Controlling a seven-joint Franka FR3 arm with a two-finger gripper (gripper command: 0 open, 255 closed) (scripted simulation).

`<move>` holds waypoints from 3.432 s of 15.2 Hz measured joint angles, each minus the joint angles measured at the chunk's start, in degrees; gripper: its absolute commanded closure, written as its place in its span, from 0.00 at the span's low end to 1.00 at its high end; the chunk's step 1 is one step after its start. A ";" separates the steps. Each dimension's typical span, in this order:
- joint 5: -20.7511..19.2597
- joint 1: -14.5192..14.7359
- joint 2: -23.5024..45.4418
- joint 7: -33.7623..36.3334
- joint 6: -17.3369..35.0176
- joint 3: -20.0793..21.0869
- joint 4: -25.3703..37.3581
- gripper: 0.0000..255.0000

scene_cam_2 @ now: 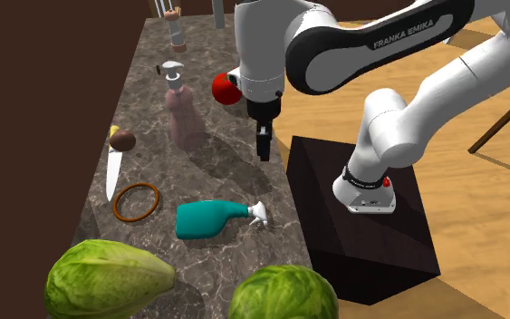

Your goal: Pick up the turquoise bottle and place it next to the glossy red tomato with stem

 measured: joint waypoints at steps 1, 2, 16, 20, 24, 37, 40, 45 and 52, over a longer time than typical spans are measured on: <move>0.24 0.38 1.06 0.46 2.07 0.99 -0.37 0.00; 0.41 0.71 2.20 0.90 4.05 1.94 -0.61 0.00; -3.59 2.00 22.09 10.27 30.34 14.47 -1.08 0.00; -4.63 1.61 24.56 11.12 33.78 15.06 -2.13 0.00; -4.94 1.50 25.20 11.37 34.56 15.20 -2.28 0.00; -4.96 1.50 25.25 11.40 34.60 15.22 -2.29 1.00; -4.35 1.71 23.90 10.94 32.63 14.94 -1.56 1.00; -3.38 2.04 21.23 10.00 28.44 14.23 0.11 1.00; -2.44 2.44 17.74 9.05 22.31 13.22 2.90 1.00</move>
